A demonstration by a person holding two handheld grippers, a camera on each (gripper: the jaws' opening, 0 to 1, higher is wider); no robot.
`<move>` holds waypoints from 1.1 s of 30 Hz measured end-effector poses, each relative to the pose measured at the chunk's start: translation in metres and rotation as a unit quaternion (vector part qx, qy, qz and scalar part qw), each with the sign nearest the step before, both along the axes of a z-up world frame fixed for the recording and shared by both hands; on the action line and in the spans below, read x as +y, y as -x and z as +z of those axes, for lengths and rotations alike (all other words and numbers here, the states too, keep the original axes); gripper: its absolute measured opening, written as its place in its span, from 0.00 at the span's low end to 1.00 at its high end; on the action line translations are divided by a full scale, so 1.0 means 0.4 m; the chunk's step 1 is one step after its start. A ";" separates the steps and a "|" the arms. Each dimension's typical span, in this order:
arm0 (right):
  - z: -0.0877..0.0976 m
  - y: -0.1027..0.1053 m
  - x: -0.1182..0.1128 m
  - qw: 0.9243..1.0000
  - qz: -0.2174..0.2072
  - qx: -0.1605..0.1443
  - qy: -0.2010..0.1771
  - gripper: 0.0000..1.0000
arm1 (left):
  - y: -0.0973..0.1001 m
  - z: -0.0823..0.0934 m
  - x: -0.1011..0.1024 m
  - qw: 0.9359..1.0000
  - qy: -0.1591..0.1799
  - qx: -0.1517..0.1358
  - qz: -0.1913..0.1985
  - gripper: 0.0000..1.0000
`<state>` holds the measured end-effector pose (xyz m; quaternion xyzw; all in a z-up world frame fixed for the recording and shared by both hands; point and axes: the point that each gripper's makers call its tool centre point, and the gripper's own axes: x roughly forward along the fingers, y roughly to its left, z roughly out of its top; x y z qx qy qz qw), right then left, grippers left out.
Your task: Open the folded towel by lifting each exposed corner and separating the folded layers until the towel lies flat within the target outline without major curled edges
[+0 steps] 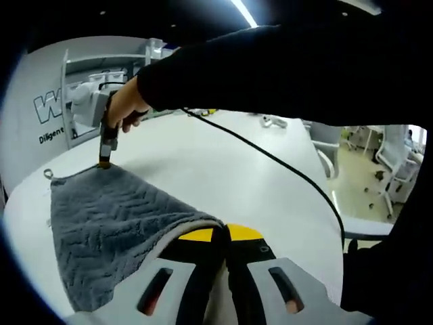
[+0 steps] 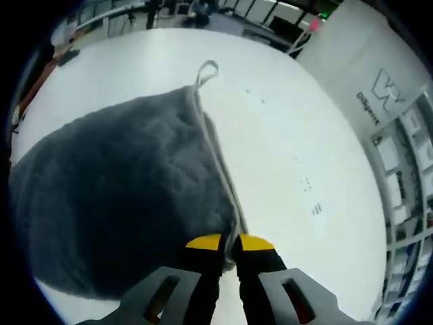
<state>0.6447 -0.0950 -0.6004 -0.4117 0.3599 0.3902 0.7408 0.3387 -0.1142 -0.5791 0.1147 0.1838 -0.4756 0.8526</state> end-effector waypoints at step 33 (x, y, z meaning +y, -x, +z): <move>0.006 -0.084 0.045 1.000 0.000 -0.017 -0.013 0.04 | -0.084 0.006 0.032 1.000 0.000 0.000 0.005 0.03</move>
